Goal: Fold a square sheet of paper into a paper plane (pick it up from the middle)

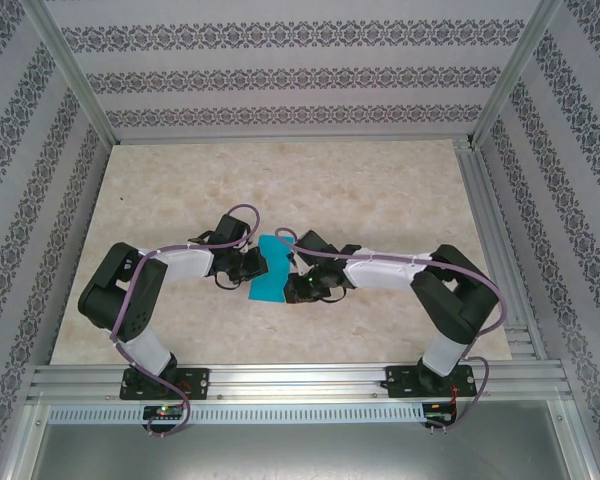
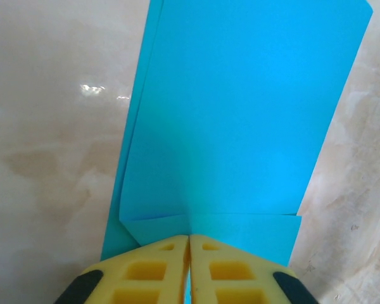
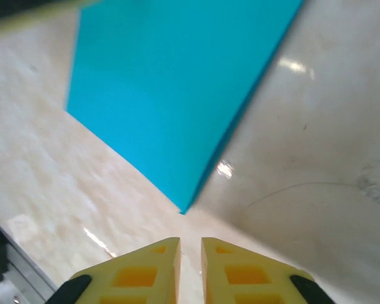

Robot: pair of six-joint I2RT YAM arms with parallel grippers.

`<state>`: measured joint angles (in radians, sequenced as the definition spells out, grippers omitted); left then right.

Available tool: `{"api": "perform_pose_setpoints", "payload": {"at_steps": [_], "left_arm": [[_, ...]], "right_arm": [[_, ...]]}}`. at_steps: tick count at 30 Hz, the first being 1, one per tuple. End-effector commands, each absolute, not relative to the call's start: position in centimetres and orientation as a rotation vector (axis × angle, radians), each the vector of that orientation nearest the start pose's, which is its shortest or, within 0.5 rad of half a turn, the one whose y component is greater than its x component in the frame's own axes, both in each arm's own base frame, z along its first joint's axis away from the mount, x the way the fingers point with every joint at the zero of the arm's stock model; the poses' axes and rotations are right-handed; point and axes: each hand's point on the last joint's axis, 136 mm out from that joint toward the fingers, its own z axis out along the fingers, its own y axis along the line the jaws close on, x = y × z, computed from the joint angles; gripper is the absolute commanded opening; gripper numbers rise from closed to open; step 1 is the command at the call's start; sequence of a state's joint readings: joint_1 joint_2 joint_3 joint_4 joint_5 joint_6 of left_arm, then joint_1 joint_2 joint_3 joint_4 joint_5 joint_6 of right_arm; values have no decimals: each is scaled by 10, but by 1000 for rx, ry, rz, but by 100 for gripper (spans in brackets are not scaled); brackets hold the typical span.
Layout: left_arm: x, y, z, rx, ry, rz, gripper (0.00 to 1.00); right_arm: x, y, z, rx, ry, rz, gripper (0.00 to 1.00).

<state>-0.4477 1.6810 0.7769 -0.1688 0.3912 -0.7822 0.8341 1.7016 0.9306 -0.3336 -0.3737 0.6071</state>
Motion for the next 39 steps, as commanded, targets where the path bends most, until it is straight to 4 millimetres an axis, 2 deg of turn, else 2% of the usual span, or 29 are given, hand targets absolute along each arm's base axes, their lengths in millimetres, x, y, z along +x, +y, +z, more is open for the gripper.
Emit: {"api": "perform_pose_setpoints", "payload": {"at_steps": [1, 5, 9, 12, 16, 22, 25, 29, 33, 39], "left_arm": [[297, -209, 14, -361, 2798, -832, 19], [303, -217, 44, -317, 2721, -925, 31], [301, -214, 58, -312, 2689, -926, 36], [297, -207, 58, -341, 2689, -886, 35], [290, -204, 54, -352, 2704, -880, 31], [288, -202, 49, -359, 2717, -873, 26], [286, -198, 45, -381, 2731, -837, 25], [284, -184, 38, -449, 2737, -741, 24], [283, -174, 34, -507, 2732, -686, 24], [284, -182, 40, -484, 2713, -766, 25]], "right_arm": [[251, 324, 68, -322, 2706, 880, 19], [278, 338, 75, -249, 2640, 926, 19], [291, 355, 73, -244, 2636, 956, 20], [297, 358, 67, -229, 2651, 946, 19], [294, 358, 65, -234, 2653, 964, 17], [299, 343, 85, -200, 2587, 893, 18], [300, 339, 95, -206, 2561, 858, 25], [289, 353, 99, -288, 2568, 897, 26], [279, 371, 87, -345, 2617, 932, 20], [282, 362, 53, -279, 2716, 837, 16]]}}
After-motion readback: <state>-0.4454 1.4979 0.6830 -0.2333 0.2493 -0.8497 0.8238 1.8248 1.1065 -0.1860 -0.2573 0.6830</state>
